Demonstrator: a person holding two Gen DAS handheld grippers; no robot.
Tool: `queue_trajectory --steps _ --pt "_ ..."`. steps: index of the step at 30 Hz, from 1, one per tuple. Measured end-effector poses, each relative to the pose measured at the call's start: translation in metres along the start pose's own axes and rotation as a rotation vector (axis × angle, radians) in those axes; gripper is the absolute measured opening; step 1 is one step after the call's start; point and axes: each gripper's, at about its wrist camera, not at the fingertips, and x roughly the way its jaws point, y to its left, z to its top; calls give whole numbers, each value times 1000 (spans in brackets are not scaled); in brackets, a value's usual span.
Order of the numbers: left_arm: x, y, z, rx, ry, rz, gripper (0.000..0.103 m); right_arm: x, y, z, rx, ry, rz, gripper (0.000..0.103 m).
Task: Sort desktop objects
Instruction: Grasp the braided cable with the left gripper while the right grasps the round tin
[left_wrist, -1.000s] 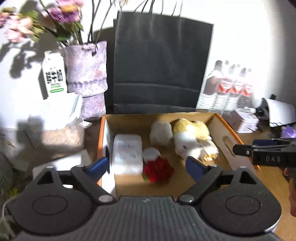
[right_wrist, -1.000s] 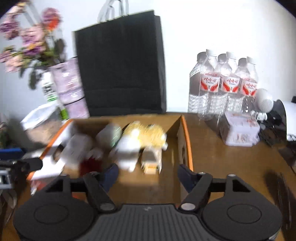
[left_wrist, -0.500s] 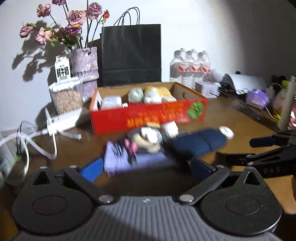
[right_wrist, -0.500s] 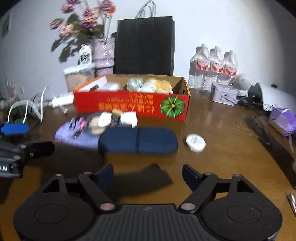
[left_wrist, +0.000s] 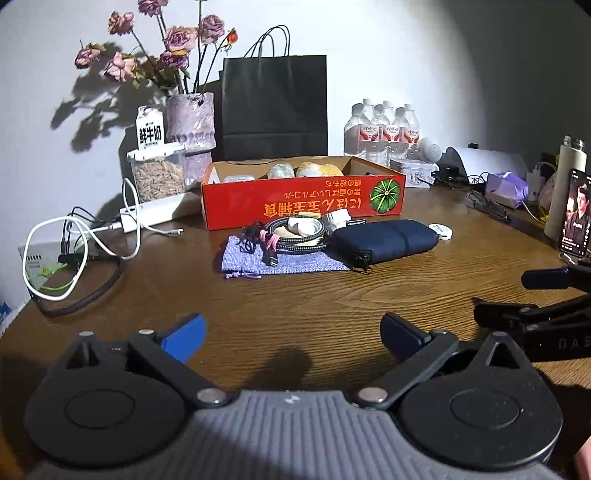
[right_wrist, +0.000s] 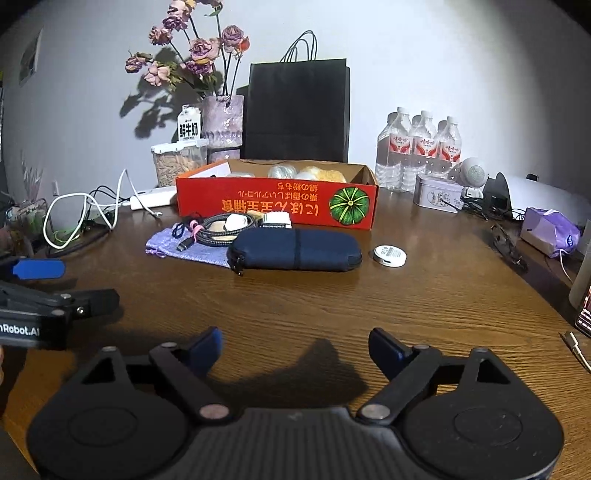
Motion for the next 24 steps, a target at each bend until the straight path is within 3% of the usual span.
queue_trajectory --steps 6,10,15,20,24 --pt "9 -2 7 19 -1 -13 103 4 -13 12 17 -6 3 84" --pt "28 -2 29 27 -11 -40 103 19 -36 36 31 -23 2 82" --pt "80 7 69 25 -13 -92 100 63 -70 69 26 12 -30 79" --pt "149 16 100 65 55 -173 101 120 -100 84 26 110 -53 72" --pt "189 23 106 98 131 -215 103 148 -112 85 40 155 -63 69"
